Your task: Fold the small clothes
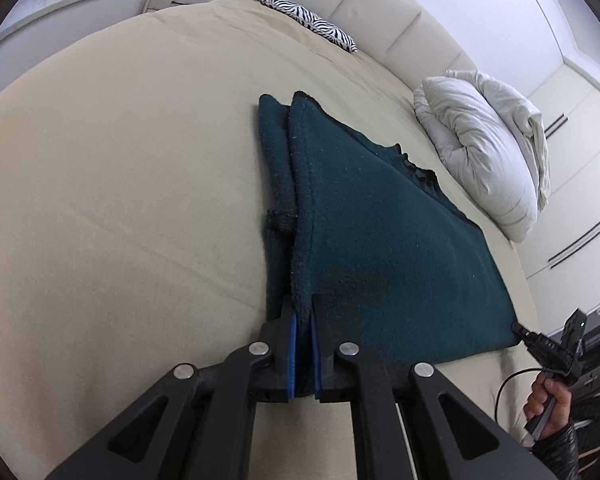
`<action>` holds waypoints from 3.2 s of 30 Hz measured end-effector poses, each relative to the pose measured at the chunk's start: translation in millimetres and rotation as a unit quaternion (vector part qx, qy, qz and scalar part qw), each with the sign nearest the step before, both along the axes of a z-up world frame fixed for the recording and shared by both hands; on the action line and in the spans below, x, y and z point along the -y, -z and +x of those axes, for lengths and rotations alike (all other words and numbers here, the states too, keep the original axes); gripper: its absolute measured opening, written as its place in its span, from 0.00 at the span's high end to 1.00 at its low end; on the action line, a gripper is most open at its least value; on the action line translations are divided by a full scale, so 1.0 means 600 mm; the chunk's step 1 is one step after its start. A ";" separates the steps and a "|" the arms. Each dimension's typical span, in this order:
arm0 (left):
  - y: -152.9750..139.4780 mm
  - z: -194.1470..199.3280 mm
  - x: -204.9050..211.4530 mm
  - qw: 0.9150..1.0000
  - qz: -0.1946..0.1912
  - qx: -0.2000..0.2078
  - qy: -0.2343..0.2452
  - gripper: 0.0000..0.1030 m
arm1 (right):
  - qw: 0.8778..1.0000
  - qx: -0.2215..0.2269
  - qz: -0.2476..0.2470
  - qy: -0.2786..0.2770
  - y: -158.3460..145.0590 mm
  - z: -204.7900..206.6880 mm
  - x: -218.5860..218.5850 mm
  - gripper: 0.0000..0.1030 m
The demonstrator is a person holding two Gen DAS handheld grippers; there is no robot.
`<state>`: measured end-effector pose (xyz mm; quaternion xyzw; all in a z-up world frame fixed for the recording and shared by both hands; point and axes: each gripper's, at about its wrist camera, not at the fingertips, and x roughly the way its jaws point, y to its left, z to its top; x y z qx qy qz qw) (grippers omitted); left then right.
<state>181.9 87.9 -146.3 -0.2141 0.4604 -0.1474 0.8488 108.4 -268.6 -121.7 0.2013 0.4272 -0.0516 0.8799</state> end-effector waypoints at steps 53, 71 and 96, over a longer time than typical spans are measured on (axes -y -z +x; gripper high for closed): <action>-0.018 -0.036 -0.024 1.000 -0.010 0.011 -0.018 0.79 | 0.999 -0.041 -0.001 0.012 0.039 -0.034 0.002 0.86; -0.088 0.166 0.179 0.986 0.108 0.119 0.035 0.58 | 0.984 0.025 0.124 -0.128 -0.029 0.180 -0.155 0.79; 0.010 0.213 0.076 0.996 0.010 0.081 -0.030 0.60 | 0.980 0.111 0.158 0.051 -0.010 0.192 0.006 0.89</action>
